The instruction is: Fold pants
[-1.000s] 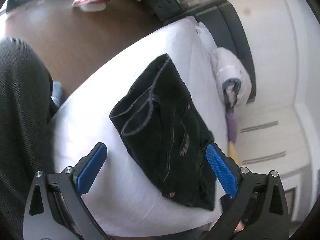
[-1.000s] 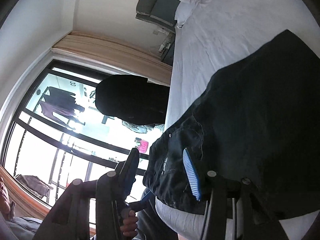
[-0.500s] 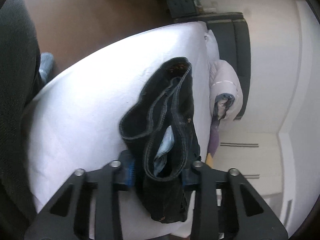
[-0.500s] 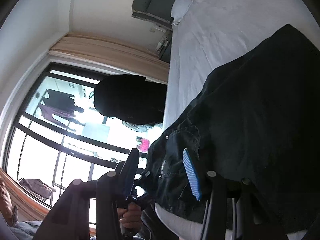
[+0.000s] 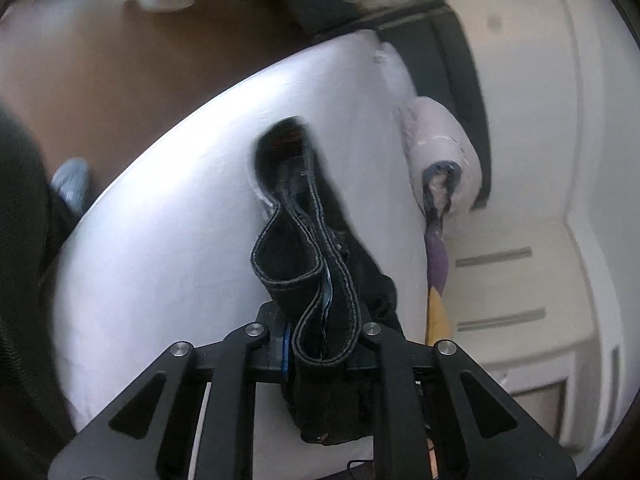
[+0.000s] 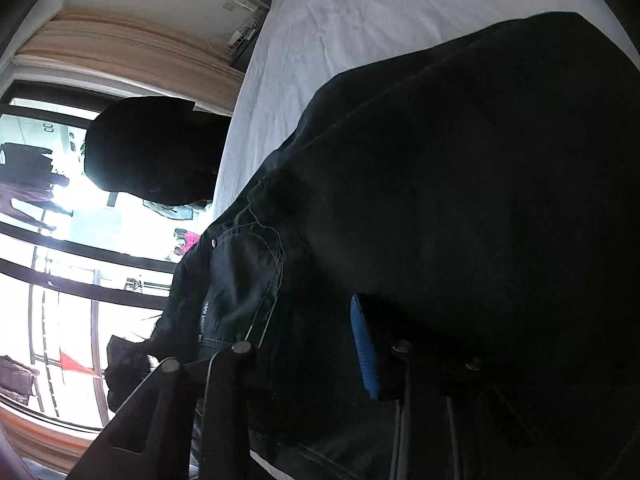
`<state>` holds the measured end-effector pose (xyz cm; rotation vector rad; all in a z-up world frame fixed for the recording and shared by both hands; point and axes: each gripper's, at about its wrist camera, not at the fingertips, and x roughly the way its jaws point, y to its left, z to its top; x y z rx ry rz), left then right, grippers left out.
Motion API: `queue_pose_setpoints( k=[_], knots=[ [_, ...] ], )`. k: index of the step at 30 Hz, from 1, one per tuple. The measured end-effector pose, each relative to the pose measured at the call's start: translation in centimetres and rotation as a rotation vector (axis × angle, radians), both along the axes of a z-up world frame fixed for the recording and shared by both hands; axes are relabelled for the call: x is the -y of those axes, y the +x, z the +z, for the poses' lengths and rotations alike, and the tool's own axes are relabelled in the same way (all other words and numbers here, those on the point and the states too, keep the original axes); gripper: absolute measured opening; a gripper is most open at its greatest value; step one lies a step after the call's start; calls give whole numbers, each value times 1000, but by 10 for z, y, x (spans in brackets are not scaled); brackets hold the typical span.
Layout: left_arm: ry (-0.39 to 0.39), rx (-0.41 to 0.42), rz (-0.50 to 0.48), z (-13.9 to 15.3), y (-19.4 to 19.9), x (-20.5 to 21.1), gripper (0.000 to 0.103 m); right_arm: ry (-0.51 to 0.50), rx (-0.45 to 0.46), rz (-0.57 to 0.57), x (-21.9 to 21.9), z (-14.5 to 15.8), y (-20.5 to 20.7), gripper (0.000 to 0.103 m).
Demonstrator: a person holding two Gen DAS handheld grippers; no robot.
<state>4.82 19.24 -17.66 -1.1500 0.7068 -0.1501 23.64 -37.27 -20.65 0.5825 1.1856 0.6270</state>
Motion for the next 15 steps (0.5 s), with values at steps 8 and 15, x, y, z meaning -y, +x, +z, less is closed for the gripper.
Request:
queue_pose_setpoints(
  k=[8, 15],
  knots=[
    [343, 225, -258, 129, 40, 107, 13, 62, 41, -34, 10, 12, -8, 54],
    [702, 297, -601, 105, 55, 289, 13, 389, 107, -123, 95, 45, -9, 80]
  ],
)
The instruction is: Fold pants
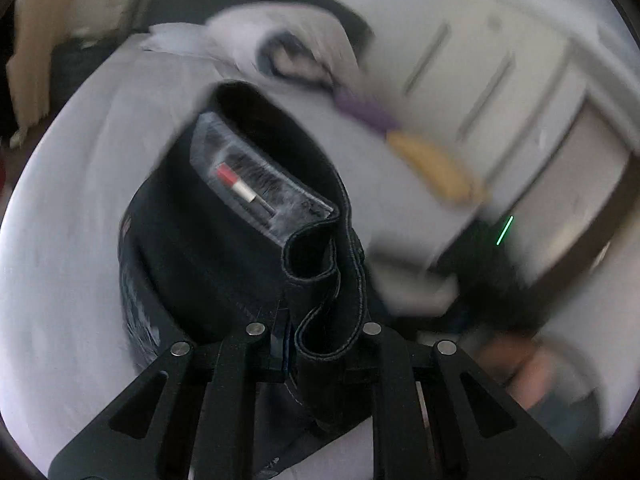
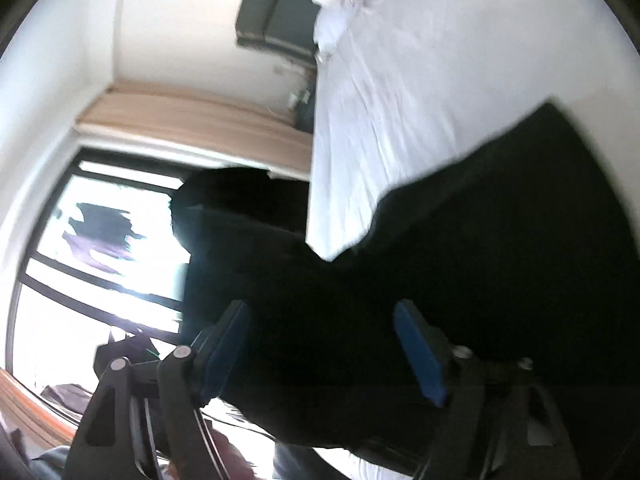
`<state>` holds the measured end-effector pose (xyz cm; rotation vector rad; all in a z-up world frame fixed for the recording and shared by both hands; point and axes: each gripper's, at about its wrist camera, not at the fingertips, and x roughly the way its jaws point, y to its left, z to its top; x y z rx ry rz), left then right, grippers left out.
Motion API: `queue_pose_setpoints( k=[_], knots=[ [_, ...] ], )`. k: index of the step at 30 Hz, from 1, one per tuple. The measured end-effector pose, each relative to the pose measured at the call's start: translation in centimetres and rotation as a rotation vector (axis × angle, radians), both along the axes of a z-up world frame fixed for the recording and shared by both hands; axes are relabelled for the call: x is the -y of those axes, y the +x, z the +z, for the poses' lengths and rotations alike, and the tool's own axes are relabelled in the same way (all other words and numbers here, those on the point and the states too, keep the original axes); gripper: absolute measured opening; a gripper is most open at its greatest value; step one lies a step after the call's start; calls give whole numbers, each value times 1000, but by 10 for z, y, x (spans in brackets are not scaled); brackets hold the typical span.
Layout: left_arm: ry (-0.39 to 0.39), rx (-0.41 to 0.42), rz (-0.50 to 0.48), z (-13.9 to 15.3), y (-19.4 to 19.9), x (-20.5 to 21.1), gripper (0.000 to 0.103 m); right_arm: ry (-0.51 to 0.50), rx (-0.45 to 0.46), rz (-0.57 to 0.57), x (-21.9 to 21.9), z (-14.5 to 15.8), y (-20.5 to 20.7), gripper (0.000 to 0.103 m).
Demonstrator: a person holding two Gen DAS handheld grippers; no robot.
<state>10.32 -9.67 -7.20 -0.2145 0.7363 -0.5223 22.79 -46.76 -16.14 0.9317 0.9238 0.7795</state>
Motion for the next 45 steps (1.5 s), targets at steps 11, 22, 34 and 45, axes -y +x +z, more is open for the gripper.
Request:
queue_pose_setpoints(
  k=[11, 22, 34, 45],
  knots=[
    [270, 21, -125, -39, -23, 72, 13, -135, -55, 106, 3, -10, -6, 82],
    [363, 43, -150, -55, -21, 114, 13, -399, -16, 204, -24, -3, 2, 22],
    [455, 134, -239, -52, -11, 191, 14, -442, 22, 167, 33, 14, 9, 16],
    [533, 114, -275, -87, 3, 240, 15, -399, -50, 119, 67, -37, 19, 15]
  ],
)
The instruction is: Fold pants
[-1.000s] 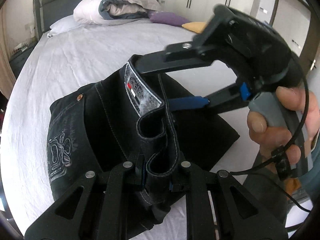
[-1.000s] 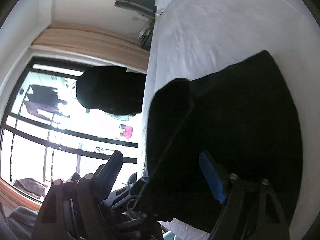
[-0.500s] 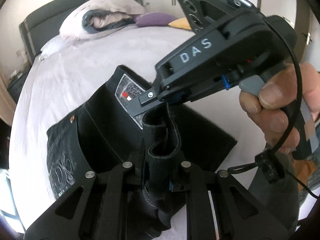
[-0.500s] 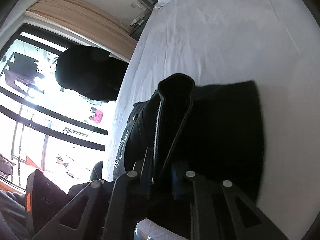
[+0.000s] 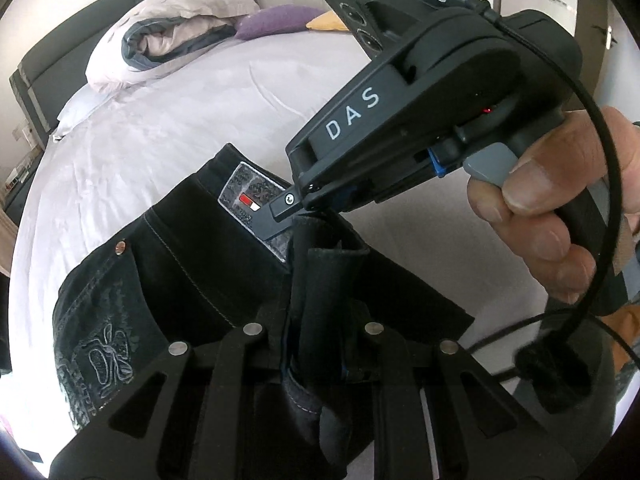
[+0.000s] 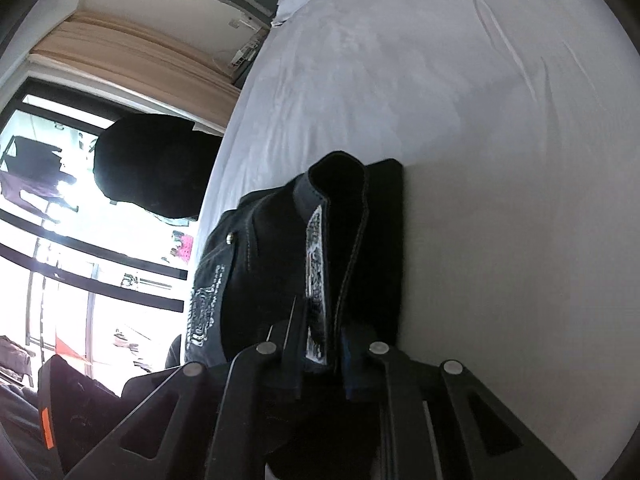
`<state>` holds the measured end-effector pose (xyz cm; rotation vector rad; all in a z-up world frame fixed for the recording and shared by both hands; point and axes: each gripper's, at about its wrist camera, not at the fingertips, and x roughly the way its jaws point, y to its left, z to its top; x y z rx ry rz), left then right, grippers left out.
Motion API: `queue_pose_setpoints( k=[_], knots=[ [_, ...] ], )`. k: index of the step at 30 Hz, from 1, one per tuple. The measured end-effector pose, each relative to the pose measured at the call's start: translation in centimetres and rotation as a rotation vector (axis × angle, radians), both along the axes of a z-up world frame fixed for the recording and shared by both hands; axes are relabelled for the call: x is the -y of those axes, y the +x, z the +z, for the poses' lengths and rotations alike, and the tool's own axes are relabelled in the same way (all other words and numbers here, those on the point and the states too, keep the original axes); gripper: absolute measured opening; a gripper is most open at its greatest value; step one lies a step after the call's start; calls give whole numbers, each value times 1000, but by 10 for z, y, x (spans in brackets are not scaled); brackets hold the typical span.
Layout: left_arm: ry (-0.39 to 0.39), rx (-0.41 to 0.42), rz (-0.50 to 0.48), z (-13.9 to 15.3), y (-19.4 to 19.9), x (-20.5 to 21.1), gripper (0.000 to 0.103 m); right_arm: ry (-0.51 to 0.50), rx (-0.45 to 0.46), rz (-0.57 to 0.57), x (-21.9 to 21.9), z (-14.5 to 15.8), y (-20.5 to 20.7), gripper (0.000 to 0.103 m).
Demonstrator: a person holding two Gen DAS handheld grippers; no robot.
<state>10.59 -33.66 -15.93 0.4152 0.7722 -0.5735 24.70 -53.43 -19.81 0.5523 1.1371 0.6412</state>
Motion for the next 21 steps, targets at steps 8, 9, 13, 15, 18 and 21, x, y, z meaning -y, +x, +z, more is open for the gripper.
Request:
queue_pose_setpoints(
  k=[8, 9, 13, 15, 18, 21],
  knots=[
    [-55, -50, -31, -7, -8, 4, 49, 77, -44, -13, 16, -20, 2, 21],
    [-88, -75, -34, -2, -9, -1, 57, 84, -36, -24, 18, -19, -1, 23],
    [-222, -59, -37, 33, -32, -39, 85, 49, -12, -99, 28, -8, -14, 42],
    [-249, -28, -30, 45, -40, -59, 85, -18, 1, -155, 38, 0, -22, 47],
    [-310, -8, 46, 57, -40, -98, 85, 31, 69, -175, 42, 25, -38, 47],
    [-360, -21, 122, 56, -24, -132, 85, 112, 165, -63, 15, 50, -57, 47]
  ],
)
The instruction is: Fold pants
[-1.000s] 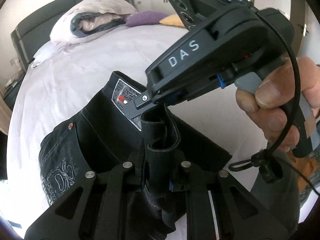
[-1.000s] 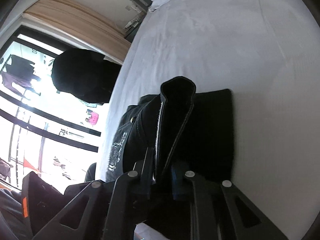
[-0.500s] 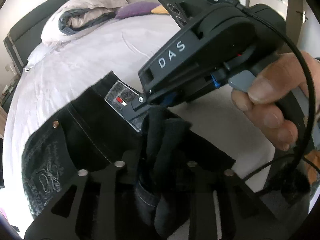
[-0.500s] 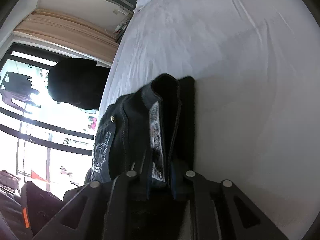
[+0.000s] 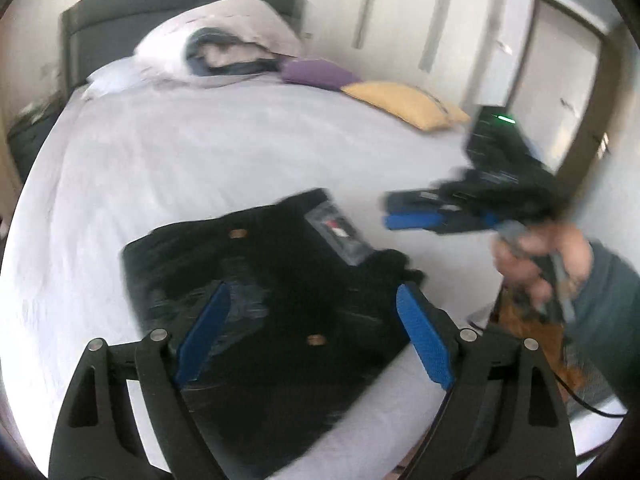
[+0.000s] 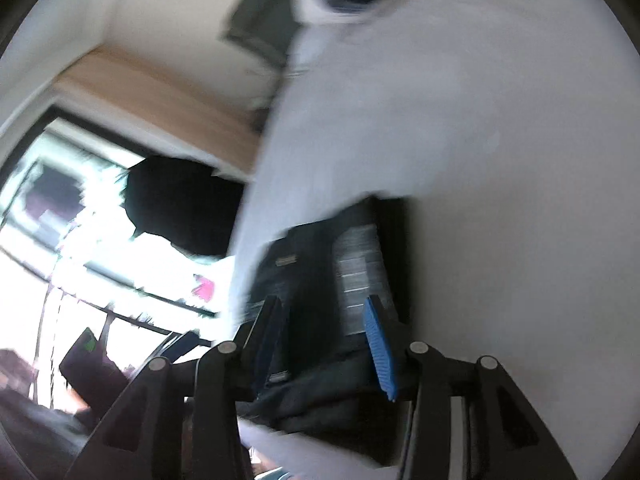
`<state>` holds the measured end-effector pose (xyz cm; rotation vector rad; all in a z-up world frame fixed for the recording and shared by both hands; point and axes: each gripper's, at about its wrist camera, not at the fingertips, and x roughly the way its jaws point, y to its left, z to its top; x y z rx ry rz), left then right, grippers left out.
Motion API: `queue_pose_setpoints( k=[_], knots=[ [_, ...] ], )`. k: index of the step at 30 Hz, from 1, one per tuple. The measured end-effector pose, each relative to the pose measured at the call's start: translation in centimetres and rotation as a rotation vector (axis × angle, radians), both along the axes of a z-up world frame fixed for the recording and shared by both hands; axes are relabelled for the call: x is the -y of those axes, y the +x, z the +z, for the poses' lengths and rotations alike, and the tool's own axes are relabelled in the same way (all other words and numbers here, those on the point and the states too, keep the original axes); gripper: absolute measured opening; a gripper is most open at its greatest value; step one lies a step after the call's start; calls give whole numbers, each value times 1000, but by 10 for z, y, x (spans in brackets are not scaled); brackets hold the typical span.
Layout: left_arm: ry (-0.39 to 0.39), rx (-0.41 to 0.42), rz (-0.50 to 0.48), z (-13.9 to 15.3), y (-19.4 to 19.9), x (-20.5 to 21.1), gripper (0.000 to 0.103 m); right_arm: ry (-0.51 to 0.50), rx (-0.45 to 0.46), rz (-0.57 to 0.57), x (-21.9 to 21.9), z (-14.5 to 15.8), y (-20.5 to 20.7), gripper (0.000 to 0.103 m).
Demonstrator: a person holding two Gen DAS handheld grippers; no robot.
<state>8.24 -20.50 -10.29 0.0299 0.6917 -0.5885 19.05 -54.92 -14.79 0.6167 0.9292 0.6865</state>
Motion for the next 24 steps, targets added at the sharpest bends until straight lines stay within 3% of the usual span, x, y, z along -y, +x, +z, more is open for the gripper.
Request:
queue_pose_setpoints(
  k=[3, 5, 6, 7, 9, 13, 17, 20, 24],
  knots=[
    [-33, -37, 61, -7, 20, -22, 85, -30, 7, 88, -24, -4, -6, 47],
    [-38, -40, 77, -17, 27, -30, 85, -64, -55, 88, -28, -23, -3, 47],
    [-32, -63, 76, -25, 32, -31, 85, -75, -84, 80, -25, -33, -3, 41],
    [-27, -102, 79, -37, 39, -33, 84, -83, -112, 68, -22, -44, -2, 30],
    [-14, -159, 92, -58, 43, -38, 81, -26, -131, 24, -8, -57, -4, 24],
    [21, -154, 67, -75, 43, -39, 81, -20, -111, 8, 1, -53, -18, 26],
    [-79, -112, 109, -55, 54, -58, 81, -1, -50, 7, 4, -31, -26, 34],
    [-72, -78, 118, -47, 76, -64, 81, 24, -15, 22, 0, -25, -25, 36],
    [-41, -99, 94, -57, 109, -58, 81, -16, -73, 11, -5, -44, -20, 36]
  ],
)
